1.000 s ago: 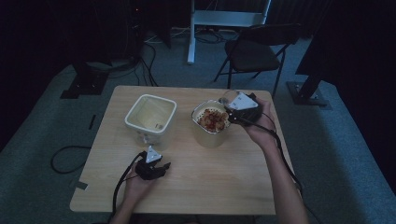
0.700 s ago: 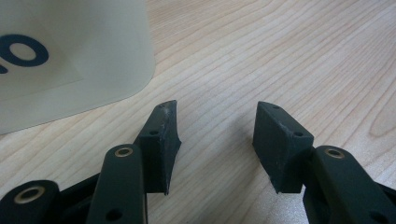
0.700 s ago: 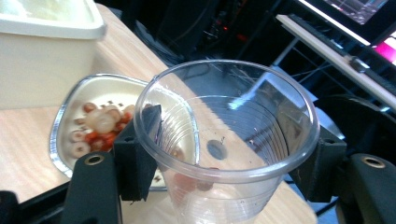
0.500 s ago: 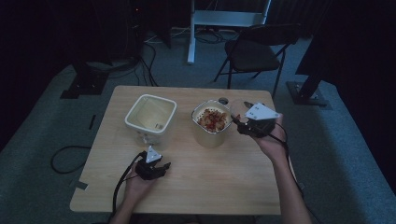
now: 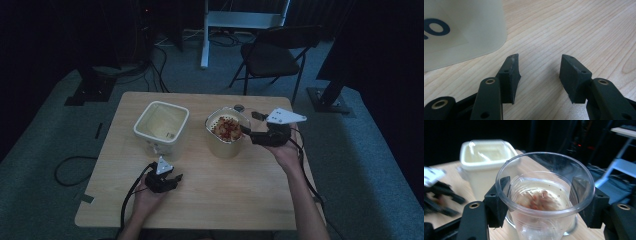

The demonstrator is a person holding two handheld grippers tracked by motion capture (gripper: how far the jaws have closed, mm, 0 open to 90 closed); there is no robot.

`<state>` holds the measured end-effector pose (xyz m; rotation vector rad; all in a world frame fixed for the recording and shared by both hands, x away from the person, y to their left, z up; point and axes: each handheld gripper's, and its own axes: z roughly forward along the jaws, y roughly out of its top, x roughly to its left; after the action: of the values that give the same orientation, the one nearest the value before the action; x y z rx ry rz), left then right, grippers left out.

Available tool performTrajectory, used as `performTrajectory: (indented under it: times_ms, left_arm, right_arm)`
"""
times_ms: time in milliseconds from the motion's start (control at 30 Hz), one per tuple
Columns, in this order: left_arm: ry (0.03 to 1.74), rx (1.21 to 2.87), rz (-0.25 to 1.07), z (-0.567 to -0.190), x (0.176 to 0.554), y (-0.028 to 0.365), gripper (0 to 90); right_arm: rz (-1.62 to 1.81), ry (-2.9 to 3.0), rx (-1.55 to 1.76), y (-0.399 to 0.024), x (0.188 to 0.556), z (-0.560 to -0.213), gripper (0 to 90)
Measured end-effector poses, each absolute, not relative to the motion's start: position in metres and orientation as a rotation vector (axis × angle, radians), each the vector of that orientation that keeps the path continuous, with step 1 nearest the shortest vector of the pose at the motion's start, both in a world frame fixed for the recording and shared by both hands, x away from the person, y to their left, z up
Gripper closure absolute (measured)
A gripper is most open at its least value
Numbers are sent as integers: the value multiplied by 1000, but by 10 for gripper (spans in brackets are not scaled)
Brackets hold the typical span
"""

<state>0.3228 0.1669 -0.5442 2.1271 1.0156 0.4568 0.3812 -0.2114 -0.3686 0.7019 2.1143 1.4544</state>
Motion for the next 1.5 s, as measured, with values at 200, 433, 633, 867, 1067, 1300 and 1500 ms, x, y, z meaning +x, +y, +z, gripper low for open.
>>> performTrajectory:
  times_ms: [200,433,633,867,1067,1300,1500]
  left_arm:
    - [1016,2125,459,-544,323,167,511]
    - [1017,2125,458,-544,323,167,511]
    - [1017,2124,457,-544,323,167,510]
    - [1017,2126,459,-544,323,167,510]
    - [1018,2127,459,-544,323,167,510]
    - [1019,2128,459,-544,323,167,510]
    - [1020,2128,459,-544,323,166,509]
  right_arm:
    - [1541,2131,686,-197,387,-362,335]
    - [1554,2173,630,-162,395,-359,332]
    - [1569,2211,621,-129,408,-358,329]
    - [1581,2241,553,-88,414,-350,327]
    - [1489,2280,508,-49,424,-347,322]
    - [1564,2298,560,-16,442,-350,321]
    - [1619,2281,664,8,458,-362,251]
